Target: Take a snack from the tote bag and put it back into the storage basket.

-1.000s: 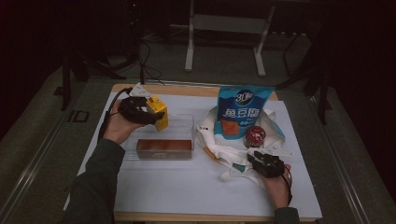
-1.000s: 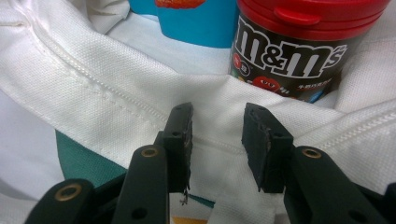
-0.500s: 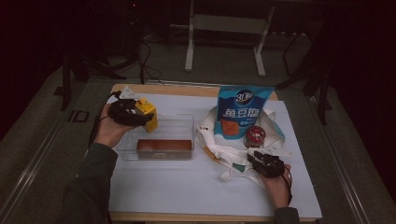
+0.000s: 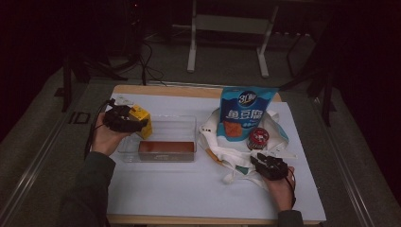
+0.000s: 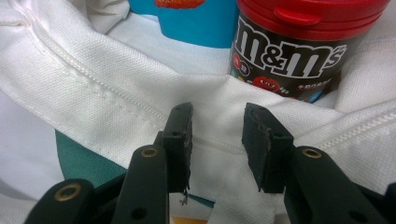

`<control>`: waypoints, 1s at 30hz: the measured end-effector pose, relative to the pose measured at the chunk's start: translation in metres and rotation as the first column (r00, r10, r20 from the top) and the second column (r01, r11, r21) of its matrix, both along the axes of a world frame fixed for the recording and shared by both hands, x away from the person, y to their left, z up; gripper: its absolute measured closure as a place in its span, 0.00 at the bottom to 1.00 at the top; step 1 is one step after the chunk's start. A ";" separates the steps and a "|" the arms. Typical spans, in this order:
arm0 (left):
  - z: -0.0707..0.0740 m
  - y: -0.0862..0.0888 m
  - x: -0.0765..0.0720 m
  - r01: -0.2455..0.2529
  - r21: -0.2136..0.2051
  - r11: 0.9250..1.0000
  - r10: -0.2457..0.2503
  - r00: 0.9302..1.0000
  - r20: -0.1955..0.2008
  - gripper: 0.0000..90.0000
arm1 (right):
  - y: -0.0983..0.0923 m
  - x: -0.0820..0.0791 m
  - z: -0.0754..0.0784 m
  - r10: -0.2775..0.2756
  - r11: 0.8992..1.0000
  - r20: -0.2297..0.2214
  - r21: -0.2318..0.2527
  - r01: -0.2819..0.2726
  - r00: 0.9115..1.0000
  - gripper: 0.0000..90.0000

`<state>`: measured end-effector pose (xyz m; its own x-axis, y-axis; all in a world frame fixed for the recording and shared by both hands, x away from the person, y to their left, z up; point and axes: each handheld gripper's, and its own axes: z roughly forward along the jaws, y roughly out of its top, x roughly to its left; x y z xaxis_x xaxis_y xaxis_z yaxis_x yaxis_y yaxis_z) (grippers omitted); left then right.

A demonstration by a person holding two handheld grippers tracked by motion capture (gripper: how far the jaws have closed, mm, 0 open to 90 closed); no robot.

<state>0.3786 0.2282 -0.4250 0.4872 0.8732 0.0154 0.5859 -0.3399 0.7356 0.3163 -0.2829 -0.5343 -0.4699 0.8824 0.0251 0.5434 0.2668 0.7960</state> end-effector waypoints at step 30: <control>-0.039 0.004 -0.009 -0.061 0.023 0.998 0.062 0.997 -0.035 0.31 | 0.000 0.000 0.000 0.000 1.000 0.000 0.000 0.000 1.000 0.70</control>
<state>0.3700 0.2325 -0.4641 0.4331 0.9011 0.0187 0.6322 -0.3185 0.7063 0.3163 -0.2828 -0.5343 -0.4696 0.8825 0.0247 0.5436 0.2670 0.7958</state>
